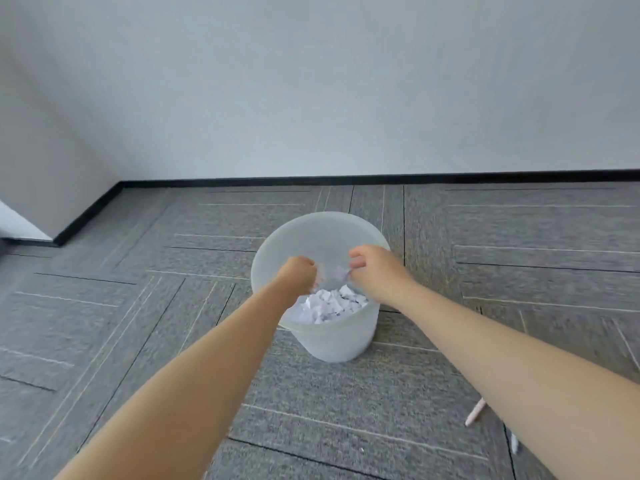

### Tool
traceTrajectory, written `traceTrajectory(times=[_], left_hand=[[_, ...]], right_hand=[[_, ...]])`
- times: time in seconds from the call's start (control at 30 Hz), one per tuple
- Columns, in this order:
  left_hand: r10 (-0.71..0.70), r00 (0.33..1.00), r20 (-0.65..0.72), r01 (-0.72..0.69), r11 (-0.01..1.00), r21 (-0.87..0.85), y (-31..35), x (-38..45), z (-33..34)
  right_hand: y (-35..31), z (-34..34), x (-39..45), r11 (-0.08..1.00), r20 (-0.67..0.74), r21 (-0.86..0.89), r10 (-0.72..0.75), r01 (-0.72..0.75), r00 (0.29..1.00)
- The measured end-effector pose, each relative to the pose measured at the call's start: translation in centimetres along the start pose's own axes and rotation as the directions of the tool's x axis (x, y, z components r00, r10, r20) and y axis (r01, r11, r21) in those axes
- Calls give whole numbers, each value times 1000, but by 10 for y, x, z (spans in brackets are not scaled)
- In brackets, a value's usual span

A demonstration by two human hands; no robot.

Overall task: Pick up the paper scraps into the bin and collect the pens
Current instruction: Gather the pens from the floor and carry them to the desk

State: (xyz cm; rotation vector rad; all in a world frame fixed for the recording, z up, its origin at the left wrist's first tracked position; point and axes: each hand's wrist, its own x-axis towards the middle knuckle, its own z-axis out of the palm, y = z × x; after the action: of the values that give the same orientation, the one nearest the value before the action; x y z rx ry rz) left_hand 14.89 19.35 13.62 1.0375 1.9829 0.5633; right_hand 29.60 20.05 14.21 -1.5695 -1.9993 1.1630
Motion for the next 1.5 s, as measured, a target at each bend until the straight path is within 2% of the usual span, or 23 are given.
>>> traceTrajectory(times=[0.07, 0.13, 0.23, 0.33, 0.4, 0.47, 0.5, 0.57, 0.6, 0.67, 0.7, 0.77, 0.83, 0.87, 0.93, 1.03, 1.13, 1.23, 1.4, 1.47, 1.5], left_hand=[[-27, 997, 74, 15, 989, 149, -11, 14, 4], [16, 995, 93, -39, 967, 250, -19, 23, 6], [142, 989, 46, -149, 928, 341, -27, 30, 9], [225, 974, 10, -213, 905, 368, -31, 24, 15], [289, 957, 6, -269, 885, 380, -27, 14, 22], [395, 919, -12, -364, 858, 362, -22, -3, 33], [473, 881, -11, -438, 824, 359, -19, -12, 43], [633, 773, 54, -609, 714, 346, -16, -35, 67], [685, 718, 123, -682, 656, 325, -17, -47, 83], [711, 637, 298, -770, 570, 288, -26, -66, 119], [680, 624, 385, -782, 553, 288, -36, -72, 140], [560, 646, 518, -754, 572, 323, -58, -79, 184], [403, 725, 559, -658, 645, 388, -83, -79, 226], [327, 766, 554, -596, 685, 420, -93, -77, 244], [214, 829, 516, -484, 737, 472, -104, -71, 278], [179, 877, 446, -419, 741, 525, -100, -58, 325], [241, 876, 419, -458, 692, 558, -84, -48, 372], [258, 865, 430, -497, 565, 658, -72, -45, 406], [299, 803, 516, -596, 450, 665, -76, -50, 407], [272, 802, 532, -589, 507, 629, -84, -49, 390], [245, 820, 518, -549, 595, 587, -89, -49, 379]], right_hand=[[11, 11, 6, 995, 44, -99, -28, 32, 999], [23, 17, 6, 992, 2, -110, -68, 68, 998], [40, 26, -1, 988, -174, -78, -148, 137, 974], [53, 37, -8, 987, -264, -56, -163, 154, 951], [62, 42, -20, 973, -400, 52, -187, 226, 897], [79, 43, -40, 948, -567, 177, -121, 264, 815], [91, 42, -54, 943, -624, 244, -27, 227, 781], [132, 49, -82, 919, -665, 391, 245, 49, 705], [159, 55, -99, 883, -654, 464, 397, -74, 643], [216, 70, -137, 766, -603, 533, 642, -359, 474], [241, 75, -158, 685, -576, 520, 722, -510, 383], [278, 81, -197, 500, -537, 471, 816, -727, 213], [299, 83, -225, 376, -489, 450, 863, -810, 129], [308, 85, -234, 349, -464, 439, 877, -828, 124], [319, 91, -244, 345, -439, 367, 883, -864, 166], [331, 105, -251, 416, -452, 261, 850, -871, 270], [338, 114, -256, 498, -517, 168, 779, -850, 354], [339, 119, -257, 576, -530, 62, 711, -815, 462], [338, 114, -255, 637, -399, -188, 646, -747, 651], [335, 107, -257, 683, -325, -142, 652, -717, 685], [332, 106, -257, 712, -285, -110, 646, -694, 708]])
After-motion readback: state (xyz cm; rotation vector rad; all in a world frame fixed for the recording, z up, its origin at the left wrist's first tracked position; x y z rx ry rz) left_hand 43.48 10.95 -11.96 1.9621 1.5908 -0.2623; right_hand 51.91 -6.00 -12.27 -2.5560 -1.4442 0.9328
